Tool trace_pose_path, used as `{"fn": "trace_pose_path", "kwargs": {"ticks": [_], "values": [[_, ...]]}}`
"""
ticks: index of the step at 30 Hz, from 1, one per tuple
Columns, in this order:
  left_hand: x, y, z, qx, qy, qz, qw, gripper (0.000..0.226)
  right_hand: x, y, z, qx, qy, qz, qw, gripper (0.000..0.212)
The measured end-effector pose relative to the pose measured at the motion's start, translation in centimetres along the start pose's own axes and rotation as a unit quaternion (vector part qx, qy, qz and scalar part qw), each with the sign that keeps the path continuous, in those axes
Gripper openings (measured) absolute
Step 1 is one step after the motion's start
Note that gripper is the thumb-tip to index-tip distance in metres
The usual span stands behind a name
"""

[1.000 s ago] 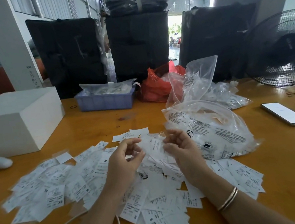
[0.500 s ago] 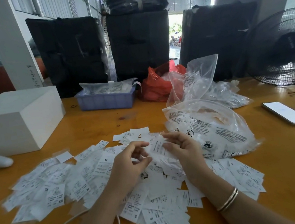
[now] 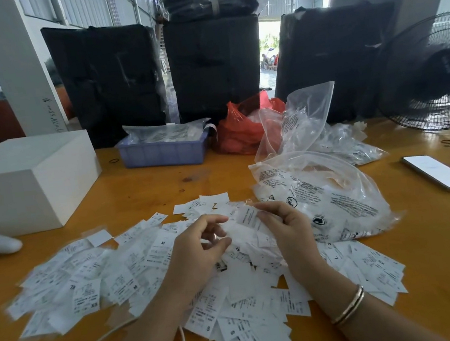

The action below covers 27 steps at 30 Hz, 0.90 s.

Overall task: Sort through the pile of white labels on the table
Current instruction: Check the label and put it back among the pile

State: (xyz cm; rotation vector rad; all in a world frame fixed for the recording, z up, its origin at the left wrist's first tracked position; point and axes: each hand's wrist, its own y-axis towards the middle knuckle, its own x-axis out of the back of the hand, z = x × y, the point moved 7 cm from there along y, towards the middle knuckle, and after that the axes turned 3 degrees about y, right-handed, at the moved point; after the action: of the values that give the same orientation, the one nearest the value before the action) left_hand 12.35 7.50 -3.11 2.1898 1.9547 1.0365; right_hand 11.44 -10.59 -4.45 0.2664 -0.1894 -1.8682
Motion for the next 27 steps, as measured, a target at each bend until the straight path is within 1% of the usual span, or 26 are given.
{"fn": "trace_pose_path", "kwargs": {"ticks": [2,7,10,14,16,19,21,24,25,27], "values": [[-0.1,0.0,0.0,-0.005,0.009,0.001,1.0,0.037,-0.2,-0.1,0.1,0.003,-0.008,0.012,1.0,0.022],[-0.1,0.1,0.0,-0.018,0.03,-0.004,0.999,0.041,-1.7,-0.7,0.7,0.038,-0.075,0.08,0.993,0.025],[-0.1,0.1,0.0,-0.024,0.038,-0.007,0.999,0.039,-2.1,-0.9,0.9,0.059,-0.112,0.092,0.988,0.029],[0.0,0.0,0.0,-0.027,0.043,-0.012,0.999,0.038,-2.1,-1.0,1.0,0.067,-0.11,0.093,0.987,0.033],[0.0,0.0,0.1,-0.027,0.044,-0.012,0.999,0.035,-2.0,-1.0,0.9,0.062,-0.097,0.099,0.988,0.03],[0.0,0.0,0.1,-0.026,0.043,-0.012,0.999,0.03,-2.4,-1.1,0.4,0.025,-0.049,0.128,0.99,0.025],[-0.1,0.0,0.1,-0.019,0.035,-0.009,0.999,0.027,-2.8,-1.0,0.1,0.008,-0.041,0.138,0.99,0.029],[0.0,0.1,0.5,0.014,0.002,-0.013,1.0,0.029,-2.5,-0.8,0.0,-0.006,-0.012,0.115,0.993,0.045],[0.0,0.1,0.8,0.028,-0.015,-0.014,0.999,0.03,-2.2,-0.7,-0.1,-0.02,0.013,0.102,0.994,0.047],[0.0,0.1,1.1,0.05,-0.04,-0.009,0.998,0.029,-1.6,-0.5,-0.5,-0.052,0.064,0.075,0.994,0.043]]}}
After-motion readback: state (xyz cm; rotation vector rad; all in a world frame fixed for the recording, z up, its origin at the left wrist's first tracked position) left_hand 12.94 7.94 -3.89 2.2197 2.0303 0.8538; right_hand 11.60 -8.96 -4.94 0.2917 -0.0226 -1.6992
